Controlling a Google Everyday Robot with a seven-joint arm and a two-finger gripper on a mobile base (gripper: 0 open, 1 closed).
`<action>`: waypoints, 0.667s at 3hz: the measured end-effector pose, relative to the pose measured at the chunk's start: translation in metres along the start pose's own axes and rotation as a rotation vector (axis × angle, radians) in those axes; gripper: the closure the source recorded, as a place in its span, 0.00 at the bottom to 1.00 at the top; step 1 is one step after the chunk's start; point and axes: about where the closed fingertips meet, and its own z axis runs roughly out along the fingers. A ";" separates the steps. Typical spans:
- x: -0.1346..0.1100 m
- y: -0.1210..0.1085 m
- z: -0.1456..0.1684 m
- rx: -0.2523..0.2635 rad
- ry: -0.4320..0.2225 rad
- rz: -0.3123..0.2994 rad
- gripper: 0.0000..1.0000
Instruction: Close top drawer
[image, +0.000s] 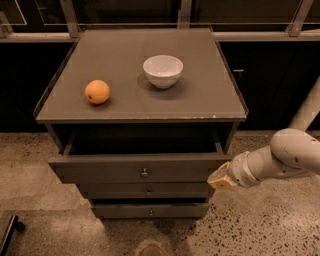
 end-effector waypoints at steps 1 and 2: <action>-0.005 -0.011 -0.001 0.083 0.025 -0.022 1.00; -0.008 -0.014 -0.009 0.241 0.101 -0.074 1.00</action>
Offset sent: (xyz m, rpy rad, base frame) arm 0.0612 -0.0321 0.0512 -0.4076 -0.4873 -0.2791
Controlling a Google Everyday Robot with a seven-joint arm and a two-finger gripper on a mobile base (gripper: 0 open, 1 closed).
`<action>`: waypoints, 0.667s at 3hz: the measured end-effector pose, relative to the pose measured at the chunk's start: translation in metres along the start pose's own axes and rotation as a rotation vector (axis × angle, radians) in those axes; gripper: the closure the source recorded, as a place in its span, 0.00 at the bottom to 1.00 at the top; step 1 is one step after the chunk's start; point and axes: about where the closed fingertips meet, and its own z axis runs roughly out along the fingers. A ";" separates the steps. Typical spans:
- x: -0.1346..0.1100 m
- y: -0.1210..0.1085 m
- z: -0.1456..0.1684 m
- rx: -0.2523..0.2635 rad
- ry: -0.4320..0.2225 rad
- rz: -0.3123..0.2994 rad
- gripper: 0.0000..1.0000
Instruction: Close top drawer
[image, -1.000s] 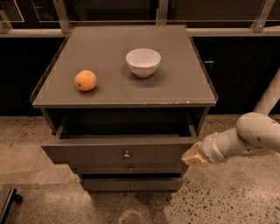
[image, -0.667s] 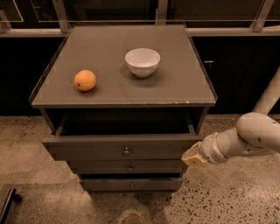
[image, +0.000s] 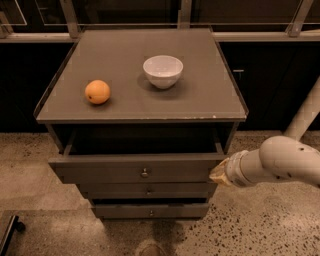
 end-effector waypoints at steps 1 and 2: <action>-0.002 -0.015 -0.008 0.157 0.034 -0.036 1.00; -0.008 -0.037 -0.018 0.284 0.014 -0.053 1.00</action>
Offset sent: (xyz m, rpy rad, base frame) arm 0.0470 -0.0313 0.0414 -0.1784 -0.3698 -0.1745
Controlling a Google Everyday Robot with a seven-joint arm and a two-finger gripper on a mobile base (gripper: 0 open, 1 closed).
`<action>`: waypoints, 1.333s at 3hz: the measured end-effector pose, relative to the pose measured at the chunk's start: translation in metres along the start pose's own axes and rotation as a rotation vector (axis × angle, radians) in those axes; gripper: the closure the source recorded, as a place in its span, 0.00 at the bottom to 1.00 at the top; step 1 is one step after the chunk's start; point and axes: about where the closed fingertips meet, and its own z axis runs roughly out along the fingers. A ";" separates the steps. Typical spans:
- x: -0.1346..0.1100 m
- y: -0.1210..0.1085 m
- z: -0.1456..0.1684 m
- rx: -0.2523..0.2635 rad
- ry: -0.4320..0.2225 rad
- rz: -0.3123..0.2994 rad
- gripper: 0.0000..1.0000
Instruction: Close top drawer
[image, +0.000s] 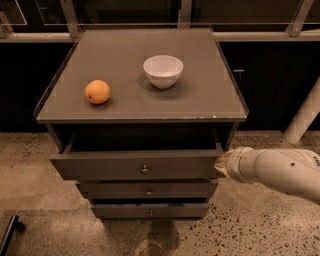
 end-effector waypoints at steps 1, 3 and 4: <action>-0.003 -0.014 0.003 0.043 -0.027 0.004 1.00; -0.015 -0.019 0.033 -0.010 -0.103 0.016 1.00; -0.015 -0.017 0.042 -0.037 -0.115 0.021 1.00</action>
Offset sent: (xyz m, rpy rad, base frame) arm 0.0421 0.0051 -0.0042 0.0980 -0.0689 0.0495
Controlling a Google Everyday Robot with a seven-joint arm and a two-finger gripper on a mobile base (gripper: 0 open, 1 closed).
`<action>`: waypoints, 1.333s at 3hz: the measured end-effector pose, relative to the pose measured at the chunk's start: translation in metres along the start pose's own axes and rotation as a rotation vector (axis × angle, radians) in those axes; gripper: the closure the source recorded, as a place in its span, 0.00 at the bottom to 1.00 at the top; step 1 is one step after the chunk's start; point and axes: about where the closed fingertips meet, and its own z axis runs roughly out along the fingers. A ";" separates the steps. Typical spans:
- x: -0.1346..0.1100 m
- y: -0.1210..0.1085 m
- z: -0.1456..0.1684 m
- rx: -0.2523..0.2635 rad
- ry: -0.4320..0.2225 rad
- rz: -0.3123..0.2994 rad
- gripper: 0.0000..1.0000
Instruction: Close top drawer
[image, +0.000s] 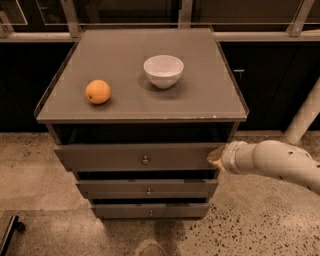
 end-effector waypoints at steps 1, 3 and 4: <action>0.015 0.001 0.002 -0.055 -0.024 0.029 1.00; 0.146 0.033 -0.098 -0.224 0.152 0.214 1.00; 0.151 0.055 -0.105 -0.310 0.172 0.222 0.82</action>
Offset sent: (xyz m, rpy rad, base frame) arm -0.2359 -0.1356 -0.0679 0.1197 0.7169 0.0518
